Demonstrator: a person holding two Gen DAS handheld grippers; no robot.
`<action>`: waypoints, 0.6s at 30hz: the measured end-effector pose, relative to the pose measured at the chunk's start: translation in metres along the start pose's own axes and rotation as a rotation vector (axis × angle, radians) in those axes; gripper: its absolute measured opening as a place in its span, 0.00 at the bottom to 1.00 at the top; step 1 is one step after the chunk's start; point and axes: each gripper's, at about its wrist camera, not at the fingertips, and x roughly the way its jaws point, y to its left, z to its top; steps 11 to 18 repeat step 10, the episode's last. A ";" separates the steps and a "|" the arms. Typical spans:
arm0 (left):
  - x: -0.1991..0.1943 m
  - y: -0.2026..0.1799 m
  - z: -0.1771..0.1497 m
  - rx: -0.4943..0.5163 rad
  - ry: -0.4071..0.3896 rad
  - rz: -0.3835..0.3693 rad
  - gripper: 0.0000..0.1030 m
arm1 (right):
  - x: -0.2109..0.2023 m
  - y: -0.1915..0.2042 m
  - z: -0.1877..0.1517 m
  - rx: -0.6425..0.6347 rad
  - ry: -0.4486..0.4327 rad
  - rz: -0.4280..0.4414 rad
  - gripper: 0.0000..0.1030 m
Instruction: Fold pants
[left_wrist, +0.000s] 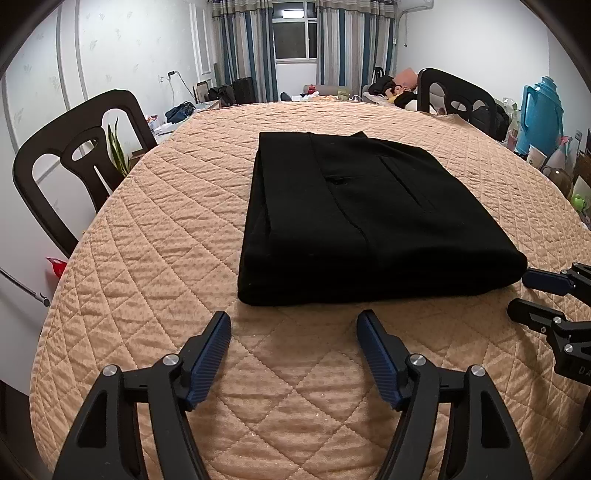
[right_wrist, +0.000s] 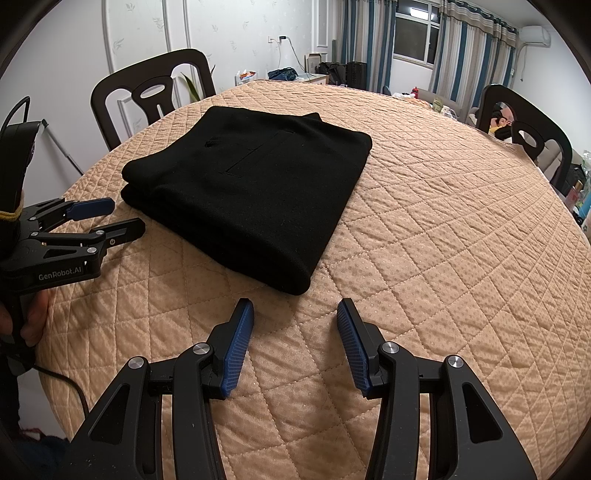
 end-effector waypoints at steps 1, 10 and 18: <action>0.000 0.000 0.000 -0.004 0.002 0.001 0.73 | 0.000 -0.001 0.000 0.000 0.000 0.000 0.47; 0.000 -0.003 0.001 -0.012 0.008 -0.001 0.75 | 0.000 0.000 0.000 0.000 0.000 0.000 0.47; 0.000 -0.003 0.001 -0.012 0.008 -0.001 0.75 | 0.000 0.000 0.000 0.000 0.000 0.000 0.47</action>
